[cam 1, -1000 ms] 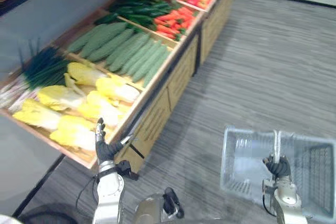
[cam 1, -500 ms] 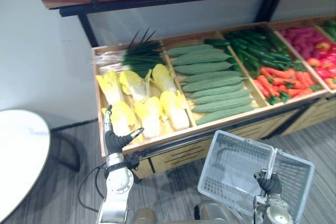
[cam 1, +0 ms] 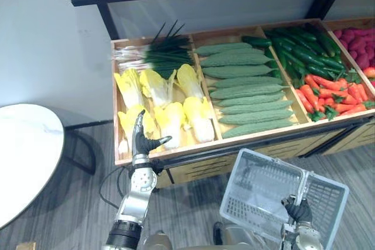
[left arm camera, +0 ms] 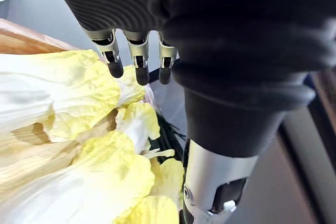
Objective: Pick vegetable in the basket
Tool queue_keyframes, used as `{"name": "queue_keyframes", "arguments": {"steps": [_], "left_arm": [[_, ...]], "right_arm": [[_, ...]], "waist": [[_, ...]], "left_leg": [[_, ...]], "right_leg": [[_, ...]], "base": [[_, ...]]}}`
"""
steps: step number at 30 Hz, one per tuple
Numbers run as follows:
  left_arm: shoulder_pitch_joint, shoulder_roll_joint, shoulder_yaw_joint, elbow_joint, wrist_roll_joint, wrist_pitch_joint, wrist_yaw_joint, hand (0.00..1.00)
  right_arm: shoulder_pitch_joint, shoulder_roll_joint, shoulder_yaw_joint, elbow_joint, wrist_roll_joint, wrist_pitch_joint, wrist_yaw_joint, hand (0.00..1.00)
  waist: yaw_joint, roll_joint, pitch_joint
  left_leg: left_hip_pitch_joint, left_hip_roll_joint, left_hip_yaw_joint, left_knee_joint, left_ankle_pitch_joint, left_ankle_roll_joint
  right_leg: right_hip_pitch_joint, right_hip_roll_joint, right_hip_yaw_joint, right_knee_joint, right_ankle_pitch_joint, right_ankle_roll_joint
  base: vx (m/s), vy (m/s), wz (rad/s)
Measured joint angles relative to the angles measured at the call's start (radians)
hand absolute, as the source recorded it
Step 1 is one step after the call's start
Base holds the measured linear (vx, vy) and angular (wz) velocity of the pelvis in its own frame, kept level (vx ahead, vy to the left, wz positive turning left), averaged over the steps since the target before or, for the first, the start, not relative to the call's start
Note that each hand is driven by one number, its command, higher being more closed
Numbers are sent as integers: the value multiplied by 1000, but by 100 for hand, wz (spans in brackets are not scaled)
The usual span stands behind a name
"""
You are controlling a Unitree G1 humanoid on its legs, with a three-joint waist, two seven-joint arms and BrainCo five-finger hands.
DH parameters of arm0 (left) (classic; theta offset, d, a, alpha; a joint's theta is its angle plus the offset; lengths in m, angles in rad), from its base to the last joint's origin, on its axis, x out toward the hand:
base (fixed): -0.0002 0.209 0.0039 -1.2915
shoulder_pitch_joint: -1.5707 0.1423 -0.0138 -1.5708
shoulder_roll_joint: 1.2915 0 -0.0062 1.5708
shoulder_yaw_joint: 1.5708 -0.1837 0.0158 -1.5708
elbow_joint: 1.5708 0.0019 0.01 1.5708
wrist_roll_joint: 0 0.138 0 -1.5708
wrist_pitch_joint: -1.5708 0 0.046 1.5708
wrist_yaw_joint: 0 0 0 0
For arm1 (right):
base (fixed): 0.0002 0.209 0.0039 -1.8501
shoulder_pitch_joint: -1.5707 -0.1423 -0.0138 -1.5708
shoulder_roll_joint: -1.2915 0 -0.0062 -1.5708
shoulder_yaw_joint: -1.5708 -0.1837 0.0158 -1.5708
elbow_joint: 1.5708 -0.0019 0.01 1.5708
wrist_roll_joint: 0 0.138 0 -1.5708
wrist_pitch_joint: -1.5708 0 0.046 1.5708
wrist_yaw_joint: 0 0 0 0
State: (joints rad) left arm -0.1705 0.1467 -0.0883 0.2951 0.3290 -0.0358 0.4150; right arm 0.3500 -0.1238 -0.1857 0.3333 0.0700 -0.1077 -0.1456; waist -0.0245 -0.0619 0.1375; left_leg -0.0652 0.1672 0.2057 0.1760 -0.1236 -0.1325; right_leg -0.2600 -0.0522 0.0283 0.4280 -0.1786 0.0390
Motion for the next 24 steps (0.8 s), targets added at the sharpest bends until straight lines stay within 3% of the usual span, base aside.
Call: {"name": "queue_keyframes", "arguments": {"steps": [5, 12, 13, 20, 24], "left_arm": [[-142, 57, -9, 134, 34, 27, 4, 0], [-326, 100, -21, 271, 69, 34, 4, 0], [-366, 113, -21, 307, 76, 39, 4, 100], [-493, 125, -38, 414, 172, 49, -46, 100], [-511, 133, -38, 435, 175, 29, -69, 100]], "right_arm": [[-6, -1, 0, -2, 21, -6, 14, 100], [-14, -3, 1, -48, 60, -37, 14, 100], [-17, -3, 3, -70, 68, -39, 15, 100], [-21, -11, 6, -134, 98, -38, 19, 100], [-20, -26, 4, -169, 103, -38, 19, 100]], "waist": [[-19, -11, 11], [-38, -24, 82], [-42, -28, 102], [-47, -32, 143], [-49, -31, 146]], "left_leg": [[-30, 3, 39, 0, 10, -4], [-81, 10, 58, 19, 10, -4], [-91, 11, 66, 26, 10, -4], [-122, 18, 99, 55, -3, 15], [-126, 16, 106, 68, -7, 21]], "right_leg": [[-52, 8, 27, -11, 18, -1], [-103, 15, 43, -19, 46, -4], [-113, 16, 53, -25, 57, -2], [-129, 17, 82, -55, 89, 12], [-129, 16, 90, -66, 96, 15]], "base": [[40, 16, -19], [-39, -8, -10], [-70, 4, -14], [-69, 12, -12], [1, 18, -5]]}}
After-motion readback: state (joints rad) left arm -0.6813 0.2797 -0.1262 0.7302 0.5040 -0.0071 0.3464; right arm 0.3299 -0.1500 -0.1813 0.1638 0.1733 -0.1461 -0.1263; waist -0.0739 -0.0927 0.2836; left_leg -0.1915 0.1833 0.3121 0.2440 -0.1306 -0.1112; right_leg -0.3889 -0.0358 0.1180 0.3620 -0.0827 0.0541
